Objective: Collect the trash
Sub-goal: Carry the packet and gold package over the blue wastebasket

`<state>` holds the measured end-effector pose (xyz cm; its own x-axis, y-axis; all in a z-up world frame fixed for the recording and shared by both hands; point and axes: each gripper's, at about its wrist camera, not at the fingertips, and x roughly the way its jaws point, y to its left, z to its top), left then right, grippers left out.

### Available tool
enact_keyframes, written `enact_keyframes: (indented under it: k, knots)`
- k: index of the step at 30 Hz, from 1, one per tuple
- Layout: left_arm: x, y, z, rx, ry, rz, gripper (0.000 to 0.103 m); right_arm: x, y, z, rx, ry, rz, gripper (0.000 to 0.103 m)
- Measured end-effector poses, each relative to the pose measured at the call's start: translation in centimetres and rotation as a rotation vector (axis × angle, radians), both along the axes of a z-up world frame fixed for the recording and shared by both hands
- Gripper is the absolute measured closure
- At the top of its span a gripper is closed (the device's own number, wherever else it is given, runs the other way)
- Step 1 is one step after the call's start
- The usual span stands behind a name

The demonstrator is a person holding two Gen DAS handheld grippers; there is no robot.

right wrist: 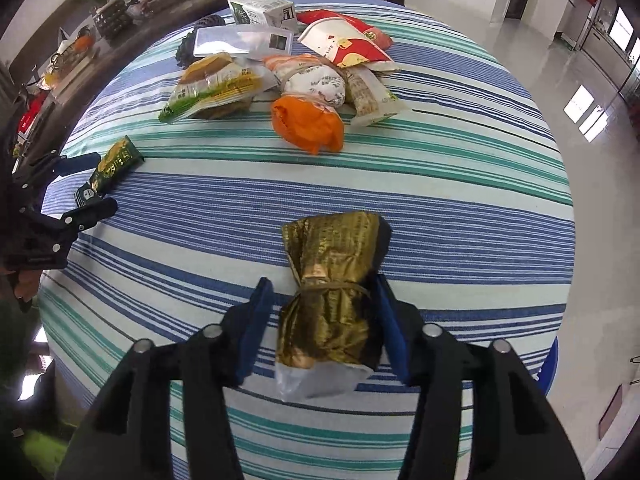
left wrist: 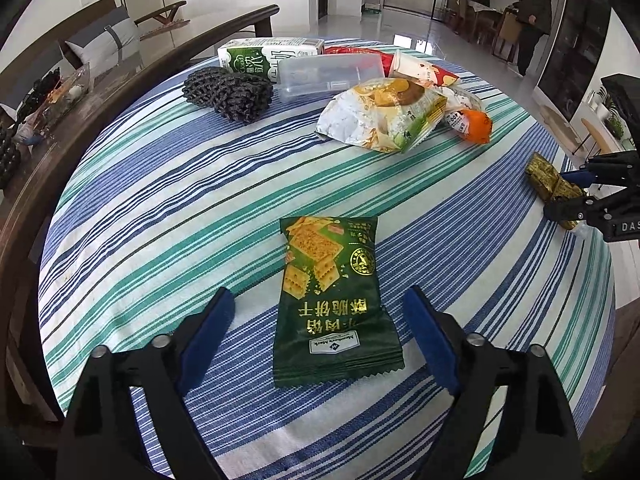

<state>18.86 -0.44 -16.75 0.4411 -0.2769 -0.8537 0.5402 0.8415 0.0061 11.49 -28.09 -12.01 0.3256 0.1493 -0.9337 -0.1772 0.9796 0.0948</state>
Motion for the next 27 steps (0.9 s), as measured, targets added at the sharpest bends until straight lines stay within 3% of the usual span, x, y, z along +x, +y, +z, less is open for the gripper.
enact_keyframes:
  k: [3, 6, 12, 19, 24, 27]
  knots:
    - [-0.5, -0.2, 0.4, -0.003, -0.008, -0.020, 0.055, -0.4, 0.2, 0.3, 0.014, -0.017, -0.001, 0.060]
    - [-0.5, -0.4, 0.5, -0.004, -0.008, -0.018, 0.063, -0.8, 0.8, 1.1, 0.026, -0.045, 0.005, 0.060]
    - [-0.3, 0.5, 1.5, -0.058, 0.000, 0.018, 0.066, -1.0, 1.5, 2.3, 0.062, -0.077, 0.028, 0.060]
    - [-0.8, 1.3, 4.8, -0.127, -0.029, 0.042, 0.067, -1.3, 2.2, 3.3, 0.099, -0.106, 0.030, 0.060]
    - [-2.7, -0.9, 6.7, -0.159, -0.044, -0.006, 0.067, -2.9, -0.2, 4.2, 0.129, -0.137, -0.017, 0.060]
    - [-4.2, -3.8, 8.0, -0.198, -0.047, -0.064, 0.067, -4.7, -4.0, 5.2, 0.120, -0.166, -0.083, 0.060]
